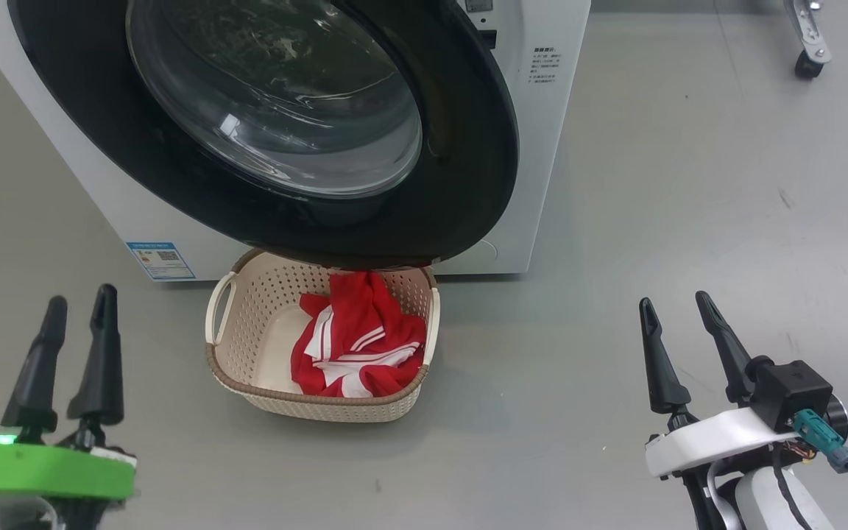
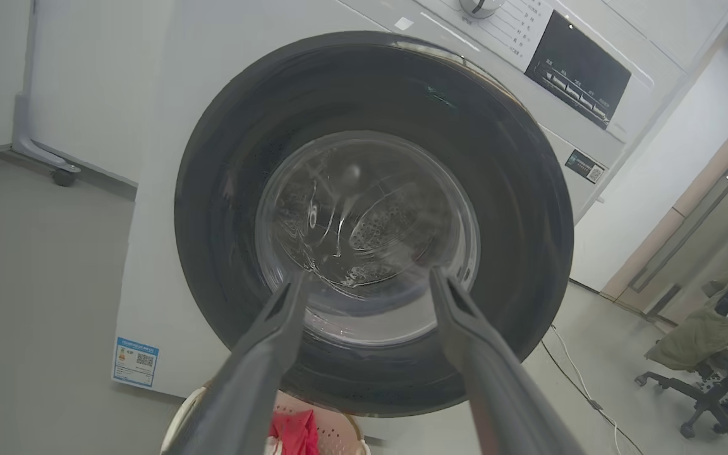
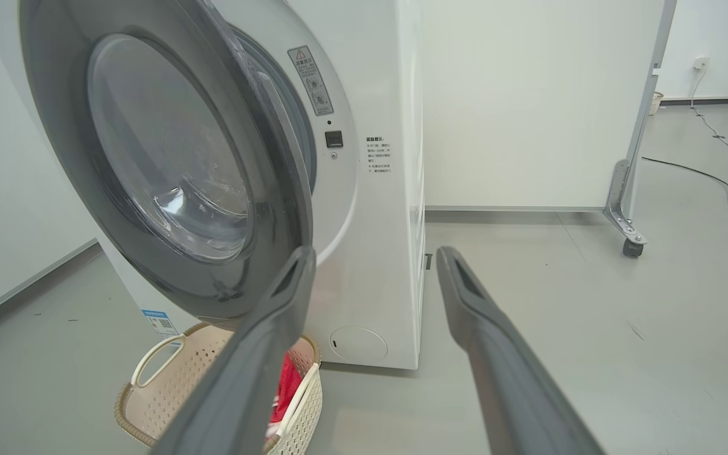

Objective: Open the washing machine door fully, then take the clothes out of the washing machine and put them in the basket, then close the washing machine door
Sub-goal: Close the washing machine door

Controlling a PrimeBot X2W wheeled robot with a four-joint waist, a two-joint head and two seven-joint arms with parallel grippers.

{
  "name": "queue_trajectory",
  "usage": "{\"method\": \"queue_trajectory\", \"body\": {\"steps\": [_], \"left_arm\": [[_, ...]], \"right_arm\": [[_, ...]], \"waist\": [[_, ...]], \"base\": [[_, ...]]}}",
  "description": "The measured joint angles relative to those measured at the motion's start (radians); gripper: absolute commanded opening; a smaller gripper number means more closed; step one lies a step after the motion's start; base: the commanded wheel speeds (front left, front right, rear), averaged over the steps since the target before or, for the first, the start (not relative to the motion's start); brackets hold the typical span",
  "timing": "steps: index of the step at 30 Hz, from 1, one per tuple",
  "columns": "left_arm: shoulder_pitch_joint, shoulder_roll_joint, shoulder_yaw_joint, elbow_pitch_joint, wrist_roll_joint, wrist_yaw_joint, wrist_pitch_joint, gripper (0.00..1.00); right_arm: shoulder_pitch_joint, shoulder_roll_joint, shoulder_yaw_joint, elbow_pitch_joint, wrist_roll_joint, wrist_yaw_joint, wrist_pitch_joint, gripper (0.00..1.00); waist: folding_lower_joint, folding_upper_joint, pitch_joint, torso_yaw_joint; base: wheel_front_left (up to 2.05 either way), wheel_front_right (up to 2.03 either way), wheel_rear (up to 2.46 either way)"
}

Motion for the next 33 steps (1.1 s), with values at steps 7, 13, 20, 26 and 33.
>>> {"method": "queue_trajectory", "body": {"steps": [7, 13, 20, 26, 33], "left_arm": [[0.08, 0.024, -0.074, 0.042, 0.209, 0.033, -0.041, 1.0], [0.119, 0.022, -0.115, 0.078, 0.313, 0.086, -0.076, 1.0], [0.151, 0.001, -0.153, 0.112, 0.391, 0.143, -0.108, 1.0], [0.159, -0.029, -0.162, 0.137, 0.409, 0.179, -0.128, 1.0], [0.172, -0.038, -0.181, 0.145, 0.42, 0.185, -0.137, 1.0]], "right_arm": [[0.026, 0.0, 0.006, 0.002, -0.005, 0.0, 0.0, 1.0], [0.08, 0.0, 0.007, 0.013, -0.005, -0.001, 0.0, 1.0], [0.112, -0.002, 0.008, 0.016, -0.006, -0.009, 0.0, 1.0], [0.127, -0.007, 0.014, 0.017, -0.008, -0.01, 0.0, 1.0], [0.131, -0.007, 0.014, 0.011, -0.009, -0.016, 0.0, 1.0]], "waist": [[0.0, 0.0, -0.028, -0.008], [0.0, 0.0, -0.05, -0.009], [0.0, 0.0, -0.072, -0.014], [0.0, 0.0, -0.083, -0.018], [0.0, 0.0, -0.091, -0.022]], "base": [[0.0, 0.0, 0.0], [0.0, 0.0, 0.0], [0.0, 0.0, 0.0], [0.0, 0.0, 0.0], [0.0, 0.0, 0.0]]}}
